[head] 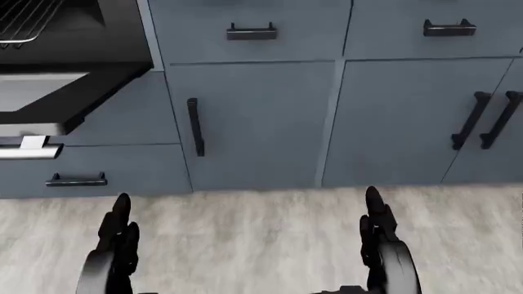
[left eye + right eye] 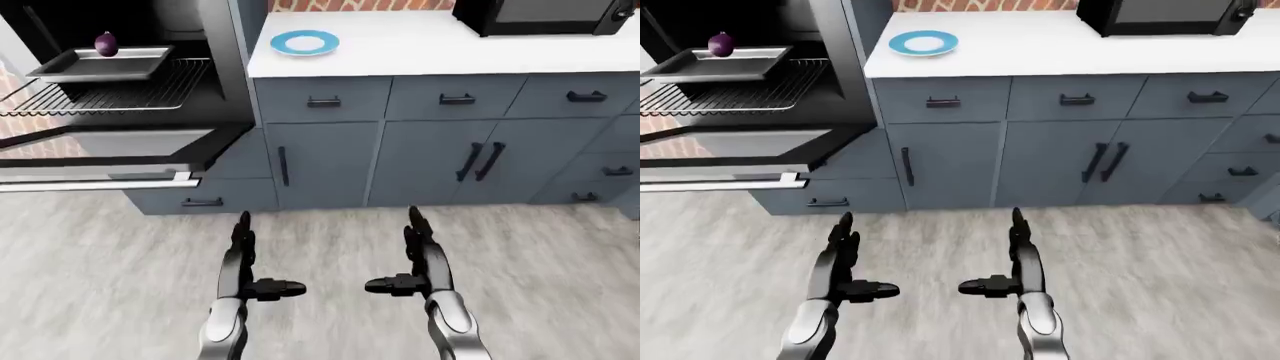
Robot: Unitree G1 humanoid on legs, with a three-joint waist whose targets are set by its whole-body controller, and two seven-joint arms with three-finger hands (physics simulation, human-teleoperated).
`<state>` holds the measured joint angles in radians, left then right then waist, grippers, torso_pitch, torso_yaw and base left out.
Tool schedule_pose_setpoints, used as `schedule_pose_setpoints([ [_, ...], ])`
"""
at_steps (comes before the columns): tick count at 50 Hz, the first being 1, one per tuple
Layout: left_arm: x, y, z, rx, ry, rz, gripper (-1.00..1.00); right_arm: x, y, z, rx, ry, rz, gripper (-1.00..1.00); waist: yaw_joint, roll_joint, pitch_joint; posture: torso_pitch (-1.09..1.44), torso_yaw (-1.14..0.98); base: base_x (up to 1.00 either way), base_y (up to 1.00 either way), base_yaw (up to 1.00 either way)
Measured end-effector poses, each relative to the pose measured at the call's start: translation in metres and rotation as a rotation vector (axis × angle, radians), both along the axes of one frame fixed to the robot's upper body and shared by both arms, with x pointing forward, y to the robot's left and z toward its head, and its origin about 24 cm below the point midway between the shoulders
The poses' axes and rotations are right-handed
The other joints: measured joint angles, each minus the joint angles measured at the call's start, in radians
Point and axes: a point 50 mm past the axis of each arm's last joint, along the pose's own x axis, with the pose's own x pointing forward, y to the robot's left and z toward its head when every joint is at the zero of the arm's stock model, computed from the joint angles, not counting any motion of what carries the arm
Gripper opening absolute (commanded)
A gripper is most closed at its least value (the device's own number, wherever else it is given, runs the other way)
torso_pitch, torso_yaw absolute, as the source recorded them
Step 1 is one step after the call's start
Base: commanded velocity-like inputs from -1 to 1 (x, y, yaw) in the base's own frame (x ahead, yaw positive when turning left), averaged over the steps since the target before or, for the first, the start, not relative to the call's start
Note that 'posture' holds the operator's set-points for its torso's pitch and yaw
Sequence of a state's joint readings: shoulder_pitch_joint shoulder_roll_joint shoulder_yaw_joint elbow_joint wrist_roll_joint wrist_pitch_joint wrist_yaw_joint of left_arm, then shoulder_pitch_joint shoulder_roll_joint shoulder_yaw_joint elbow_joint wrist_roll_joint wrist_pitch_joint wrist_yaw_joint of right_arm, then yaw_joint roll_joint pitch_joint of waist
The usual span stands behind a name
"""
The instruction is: Pick the eggplant from the oven and place it on the plate on the counter.
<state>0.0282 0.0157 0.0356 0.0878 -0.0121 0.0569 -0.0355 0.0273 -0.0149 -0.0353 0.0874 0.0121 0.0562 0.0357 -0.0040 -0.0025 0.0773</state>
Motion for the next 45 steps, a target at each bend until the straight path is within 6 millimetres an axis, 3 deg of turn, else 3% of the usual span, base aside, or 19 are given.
schedule_pose_setpoints([
  [1, 0.002, 0.001, 0.005, -0.001, -0.014, 0.0, 1.0, 0.001, 0.0, 0.004, -0.002, -0.017, 0.002, 1.0, -0.001, -0.005, -0.009, 0.0, 0.0, 0.0, 0.0, 0.0],
  [3, 0.014, 0.006, 0.023, 0.005, -0.088, 0.01, 1.0, 0.008, 0.0, 0.018, -0.01, -0.093, 0.007, 1.0, 0.004, -0.005, -0.059, 0.0, 0.0, 0.0, 0.0, 0.0],
  [5, 0.016, 0.009, 0.029, 0.011, -0.118, 0.026, 1.0, 0.009, 0.002, 0.019, -0.009, -0.109, 0.008, 1.0, 0.005, -0.009, -0.041, 0.0, 0.0, 0.0, 0.0, 0.0],
  [7, 0.012, 0.008, 0.025, 0.01, -0.101, 0.03, 1.0, 0.005, 0.002, 0.016, -0.007, -0.084, 0.009, 1.0, 0.007, -0.006, -0.054, 0.0, 0.0, 0.0, 0.0, 0.0],
  [12, 0.013, 0.006, 0.022, 0.011, -0.055, 0.016, 1.0, 0.006, 0.002, 0.02, -0.005, -0.069, 0.012, 1.0, 0.008, -0.003, -0.053, 0.0, 0.0, 0.0, 0.0, 0.0],
  [16, 0.017, 0.006, 0.064, 0.013, -0.103, -0.015, 1.0, 0.008, -0.004, 0.04, -0.017, -0.086, 0.002, 1.0, 0.009, -0.005, -0.055, 0.0, 0.0, 0.0, 0.0, 0.0],
  [21, 0.021, 0.005, 0.135, 0.018, -0.24, -0.04, 1.0, 0.016, -0.009, 0.089, 0.008, -0.172, -0.009, 1.0, 0.008, -0.001, -0.075, 0.0, 0.0, 0.0, 0.0, 0.0],
  [24, 0.017, 0.005, 0.156, 0.035, -0.265, -0.049, 1.0, 0.014, -0.012, 0.113, 0.046, -0.228, 0.007, 1.0, 0.008, 0.005, -0.086, 0.0, 0.0, 0.0, 0.0, 0.22],
  [28, 0.016, 0.007, 0.163, 0.047, -0.258, -0.041, 1.0, 0.018, -0.013, 0.128, 0.065, -0.254, 0.012, 1.0, 0.012, 0.005, -0.083, 0.0, 0.0, 0.11, 0.0, 0.08],
  [32, 0.017, 0.006, 0.156, 0.053, -0.212, -0.039, 1.0, 0.021, -0.017, 0.125, 0.073, -0.224, -0.007, 1.0, 0.018, -0.009, -0.004, 0.0, 0.0, 0.72, 0.0, 0.0],
  [34, 0.018, 0.007, 0.153, 0.056, -0.196, -0.035, 1.0, 0.019, -0.018, 0.124, 0.079, -0.225, -0.011, 1.0, 0.022, -0.034, 0.01, 0.0, 0.0, 0.77, 0.0, 0.0],
  [37, 0.02, 0.005, 0.151, 0.056, -0.189, -0.036, 1.0, 0.018, -0.021, 0.127, 0.086, -0.232, -0.02, 1.0, 0.023, -0.062, -0.006, 0.0, 0.0, 0.77, 0.0, 0.0],
  [39, 0.019, 0.0, 0.149, 0.048, -0.186, -0.055, 1.0, 0.016, -0.025, 0.129, 0.08, -0.24, -0.039, 1.0, 0.015, -0.045, -0.003, 0.0, 0.0, 0.77, 0.0, 0.0],
  [42, 0.02, -0.003, 0.149, 0.046, -0.185, -0.08, 1.0, 0.016, -0.028, 0.131, 0.075, -0.246, -0.056, 1.0, 0.01, -0.048, -0.034, 0.0, 0.0, 0.76, 0.0, 0.0],
  [45, 0.019, -0.002, 0.158, 0.052, -0.225, -0.075, 1.0, 0.015, -0.027, 0.137, 0.072, -0.28, -0.049, 1.0, -0.001, -0.024, -0.041, 0.0, 0.0, 0.76, 0.0, 0.0],
])
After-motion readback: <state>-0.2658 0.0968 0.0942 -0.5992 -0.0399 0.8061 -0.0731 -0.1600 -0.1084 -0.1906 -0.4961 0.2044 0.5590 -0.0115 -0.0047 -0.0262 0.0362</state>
